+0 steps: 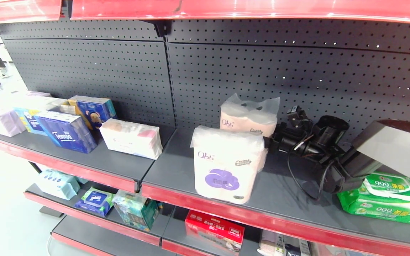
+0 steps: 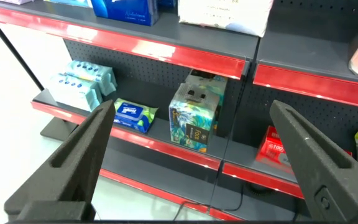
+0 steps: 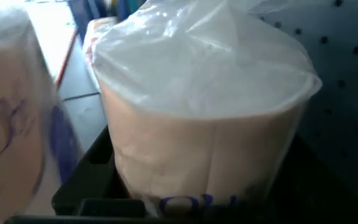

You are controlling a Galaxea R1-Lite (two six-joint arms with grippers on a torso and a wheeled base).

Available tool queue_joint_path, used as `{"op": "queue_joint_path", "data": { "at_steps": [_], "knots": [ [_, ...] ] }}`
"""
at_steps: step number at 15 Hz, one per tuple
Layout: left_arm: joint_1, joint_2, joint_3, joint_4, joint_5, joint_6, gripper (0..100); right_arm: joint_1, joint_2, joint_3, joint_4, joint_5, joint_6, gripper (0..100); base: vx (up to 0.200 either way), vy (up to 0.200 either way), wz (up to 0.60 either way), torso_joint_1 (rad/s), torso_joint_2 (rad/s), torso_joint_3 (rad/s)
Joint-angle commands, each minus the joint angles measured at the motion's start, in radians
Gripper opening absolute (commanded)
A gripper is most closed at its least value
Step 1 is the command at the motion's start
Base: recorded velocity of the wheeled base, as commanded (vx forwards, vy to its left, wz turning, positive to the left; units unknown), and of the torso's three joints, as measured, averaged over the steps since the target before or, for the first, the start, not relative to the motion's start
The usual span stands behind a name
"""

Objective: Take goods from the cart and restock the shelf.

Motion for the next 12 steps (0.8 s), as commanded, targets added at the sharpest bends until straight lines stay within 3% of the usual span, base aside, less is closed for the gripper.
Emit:
{"op": "queue_joint_path", "data": {
  "at_steps": [1, 12],
  "knots": [
    [0.000, 0.002, 0.000, 0.000, 0.000, 0.000, 100, -0.011, -0.001, -0.002, -0.001, 0.005, -0.001, 0, 0.000, 0.000, 0.00, 0.000, 0.00, 0.000],
    [0.000, 0.002, 0.000, 0.000, 0.000, 0.000, 100, -0.024, -0.007, -0.005, -0.001, 0.134, -0.001, 0, 0.000, 0.000, 0.00, 0.000, 0.00, 0.000]
  ]
}}
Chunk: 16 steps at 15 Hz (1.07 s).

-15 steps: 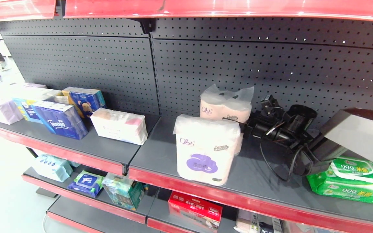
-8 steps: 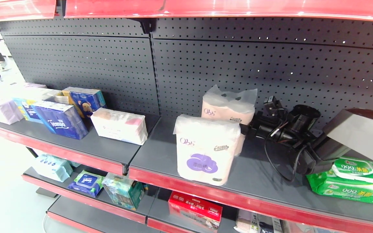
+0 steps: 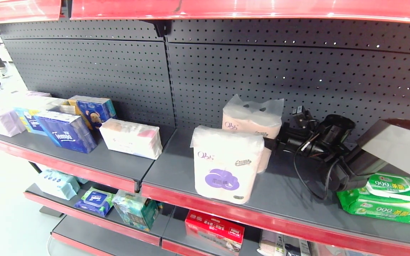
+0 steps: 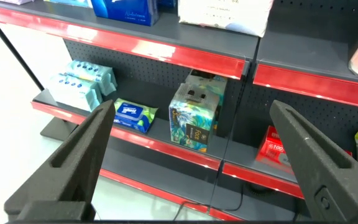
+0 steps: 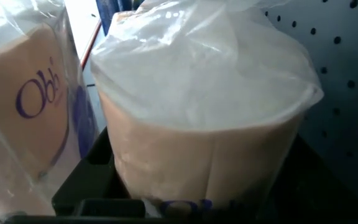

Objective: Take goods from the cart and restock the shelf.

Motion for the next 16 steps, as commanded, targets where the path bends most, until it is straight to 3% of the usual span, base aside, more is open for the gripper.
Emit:
{"op": "queue_joint_path", "data": {
  "at_steps": [1, 16],
  "knots": [
    [0.000, 0.002, 0.000, 0.000, 0.000, 0.000, 100, 0.016, -0.001, -0.003, -0.001, 0.001, -0.001, 0, 0.000, 0.000, 0.00, 0.000, 0.00, 0.000],
    [0.000, 0.002, 0.000, 0.000, 0.000, 0.000, 100, 0.044, 0.010, -0.026, 0.010, 0.050, 0.003, 0, 0.000, 0.000, 0.00, 0.000, 0.00, 0.000]
  ]
}}
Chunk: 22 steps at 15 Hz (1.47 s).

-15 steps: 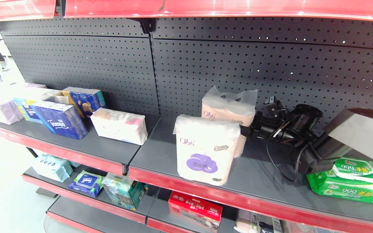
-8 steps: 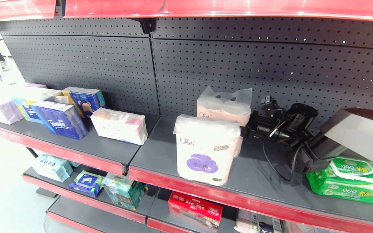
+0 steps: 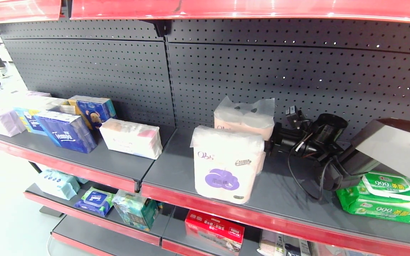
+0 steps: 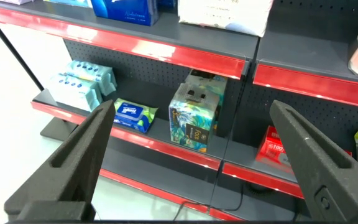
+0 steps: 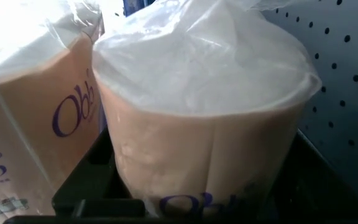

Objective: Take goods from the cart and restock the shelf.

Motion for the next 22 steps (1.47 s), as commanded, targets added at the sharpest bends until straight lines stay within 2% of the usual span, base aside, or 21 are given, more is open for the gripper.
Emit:
{"op": "queue_joint_path", "data": {
  "at_steps": [1, 19, 20, 22],
  "knots": [
    [0.001, 0.002, 0.000, 0.000, 0.000, 0.000, 100, 0.003, 0.003, -0.001, 0.000, 0.001, 0.001, 0, 0.000, 0.000, 0.00, 0.000, 0.00, 0.000],
    [0.001, 0.002, 0.000, 0.000, 0.000, 0.000, 100, -0.003, 0.040, -0.068, 0.026, 0.035, -0.002, 0, 0.000, 0.000, 0.00, 0.000, 0.00, 0.000],
    [0.001, 0.002, 0.000, 0.000, 0.000, 0.000, 100, -0.003, 0.040, -0.065, 0.026, 0.030, -0.004, 100, 0.000, 0.000, 0.00, 0.000, 0.00, 0.000],
    [0.001, 0.002, 0.000, 0.000, 0.000, 0.000, 100, -0.004, 0.040, -0.065, 0.026, 0.030, -0.004, 100, 0.000, 0.000, 0.00, 0.000, 0.00, 0.000]
  ]
}}
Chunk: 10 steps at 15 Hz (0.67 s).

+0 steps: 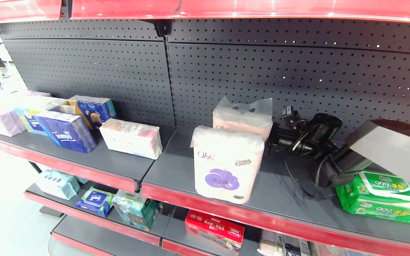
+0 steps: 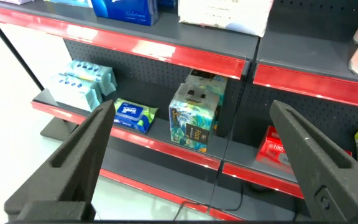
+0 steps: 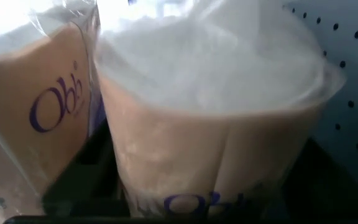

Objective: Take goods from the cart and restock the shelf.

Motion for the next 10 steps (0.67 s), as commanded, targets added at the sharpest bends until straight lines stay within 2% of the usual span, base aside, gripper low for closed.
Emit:
{"op": "queue_joint_path", "data": {
  "at_steps": [1, 5, 10],
  "knots": [
    [0.000, 0.002, 0.000, 0.000, 0.000, 0.000, 100, -0.004, -0.001, 0.004, -0.002, 0.002, 0.000, 100, 0.000, 0.000, 0.00, 0.000, 0.00, 0.000],
    [0.000, 0.002, 0.000, 0.000, 0.000, 0.000, 100, -0.013, -0.028, 0.015, 0.003, 0.001, 0.002, 100, 0.000, 0.000, 0.00, 0.000, 0.00, 0.000],
    [0.000, 0.002, 0.000, 0.000, 0.000, 0.000, 100, -0.049, -0.096, 0.100, 0.020, -0.001, 0.000, 100, 0.000, 0.000, 0.00, 0.000, 0.00, 0.000]
  ]
}}
